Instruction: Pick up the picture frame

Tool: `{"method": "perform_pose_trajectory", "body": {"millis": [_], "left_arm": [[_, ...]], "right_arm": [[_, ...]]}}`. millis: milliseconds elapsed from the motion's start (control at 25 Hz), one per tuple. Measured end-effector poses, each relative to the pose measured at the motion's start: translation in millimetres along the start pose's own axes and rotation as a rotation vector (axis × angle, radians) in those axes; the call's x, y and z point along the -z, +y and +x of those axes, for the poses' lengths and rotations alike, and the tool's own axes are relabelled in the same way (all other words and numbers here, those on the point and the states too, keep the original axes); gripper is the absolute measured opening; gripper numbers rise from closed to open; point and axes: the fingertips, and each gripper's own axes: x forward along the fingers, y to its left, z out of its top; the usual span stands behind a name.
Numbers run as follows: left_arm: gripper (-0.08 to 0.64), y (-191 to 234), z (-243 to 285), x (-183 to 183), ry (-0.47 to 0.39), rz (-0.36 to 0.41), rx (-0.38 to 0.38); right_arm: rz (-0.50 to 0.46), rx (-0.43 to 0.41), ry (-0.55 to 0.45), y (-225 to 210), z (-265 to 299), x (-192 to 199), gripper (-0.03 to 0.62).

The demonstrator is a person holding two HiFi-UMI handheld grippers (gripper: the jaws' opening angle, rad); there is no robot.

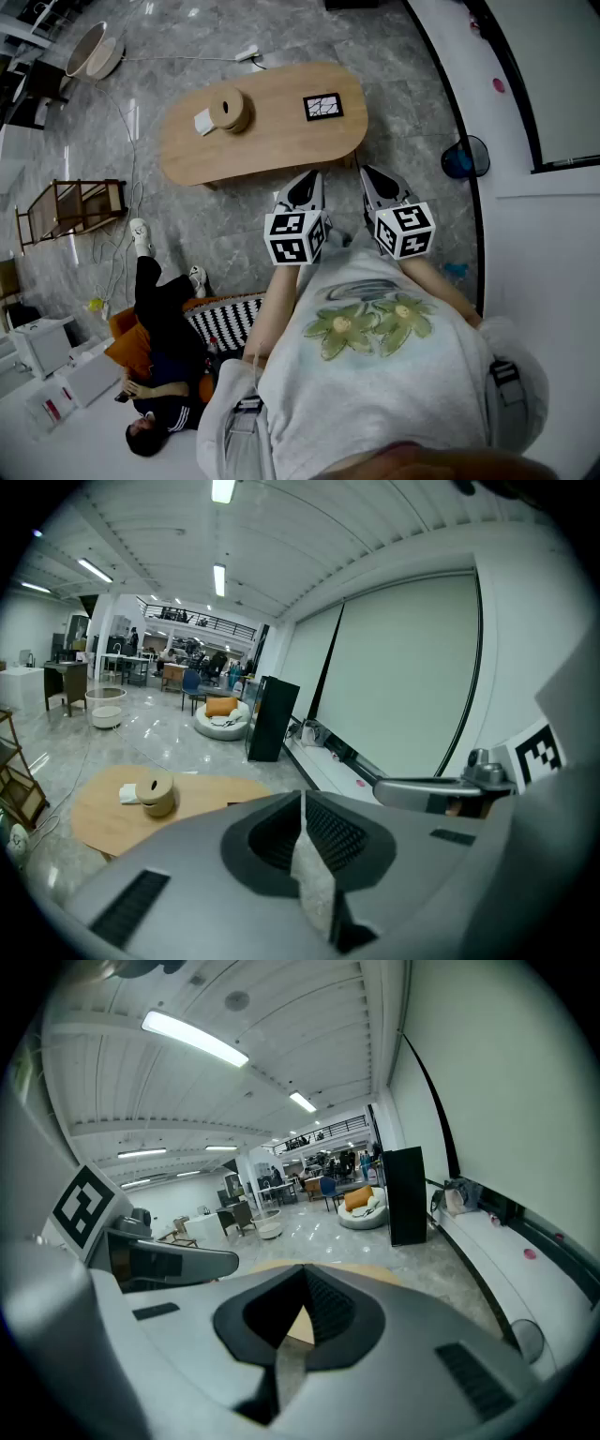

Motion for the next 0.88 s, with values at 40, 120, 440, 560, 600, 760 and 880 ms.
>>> {"method": "perform_pose_trajectory", "body": {"millis": [40, 120, 440, 560, 600, 760, 880], "left_arm": [[0.029, 4, 2, -1, 0.002, 0.003, 0.002], [0.029, 11, 5, -3, 0.005, 0.010, 0.006], [0.029, 43, 17, -13, 0.034, 0.034, 0.046], [0.029, 55, 22, -13, 0.046, 0.041, 0.060], [0.029, 59, 23, -13, 0.050, 0.042, 0.064], [0.029, 65, 26, -10, 0.067, 0.037, 0.084], [0.029, 66, 28, -9, 0.077, 0.032, 0.099]], "right_arm": [[-0.001, 0.002, 0.001, 1, 4, 0, 0.006], [-0.003, 0.007, 0.003, 3, 11, -1, 0.006], [0.020, 0.035, -0.024, 15, 40, -9, 0.008], [0.026, 0.051, -0.028, 17, 49, -8, 0.008], [0.030, 0.056, -0.029, 18, 52, -7, 0.008], [0.042, 0.073, -0.024, 20, 55, -2, 0.008], [0.058, 0.091, -0.017, 19, 56, 1, 0.008]]}}
